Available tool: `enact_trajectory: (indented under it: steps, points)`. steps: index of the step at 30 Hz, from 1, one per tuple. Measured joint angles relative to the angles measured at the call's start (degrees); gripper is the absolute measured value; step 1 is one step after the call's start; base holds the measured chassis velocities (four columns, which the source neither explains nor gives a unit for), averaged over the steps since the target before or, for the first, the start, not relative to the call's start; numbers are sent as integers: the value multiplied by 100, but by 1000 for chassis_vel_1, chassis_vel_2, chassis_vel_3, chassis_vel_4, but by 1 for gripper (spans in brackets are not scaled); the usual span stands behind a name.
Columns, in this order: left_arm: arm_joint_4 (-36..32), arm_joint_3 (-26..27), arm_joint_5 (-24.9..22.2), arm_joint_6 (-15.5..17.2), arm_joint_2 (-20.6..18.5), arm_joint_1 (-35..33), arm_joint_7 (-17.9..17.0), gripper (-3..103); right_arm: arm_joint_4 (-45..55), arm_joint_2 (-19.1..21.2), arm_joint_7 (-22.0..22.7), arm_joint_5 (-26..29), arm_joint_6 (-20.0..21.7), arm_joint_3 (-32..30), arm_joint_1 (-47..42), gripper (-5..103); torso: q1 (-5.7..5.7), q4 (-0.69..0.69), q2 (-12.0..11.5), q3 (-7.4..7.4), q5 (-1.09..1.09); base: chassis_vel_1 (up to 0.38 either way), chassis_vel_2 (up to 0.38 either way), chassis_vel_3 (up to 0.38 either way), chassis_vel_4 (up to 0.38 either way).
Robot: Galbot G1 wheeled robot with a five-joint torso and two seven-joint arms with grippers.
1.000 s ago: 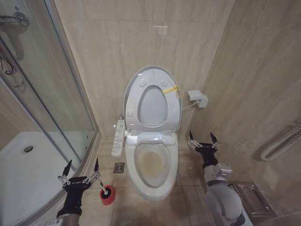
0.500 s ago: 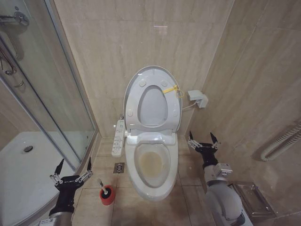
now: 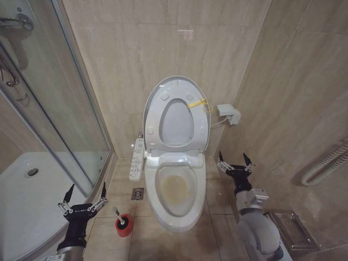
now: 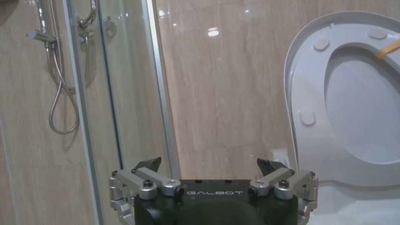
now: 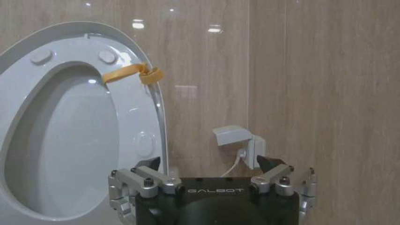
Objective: Open the toilet lid, clean the toilet bowl with a toilet brush, close the toilet lid, and flush.
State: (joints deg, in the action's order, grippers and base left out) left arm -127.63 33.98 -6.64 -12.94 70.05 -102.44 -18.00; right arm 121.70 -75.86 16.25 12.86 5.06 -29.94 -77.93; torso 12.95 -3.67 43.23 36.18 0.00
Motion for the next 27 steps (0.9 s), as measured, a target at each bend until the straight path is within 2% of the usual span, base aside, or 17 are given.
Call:
enact_trajectory:
  steps: [27]
  points:
    - [4,-4,5,12,1,0,-5,100,0,0,0,0,0,0,0,100,0,0,0,0,1,0,0,0,0]
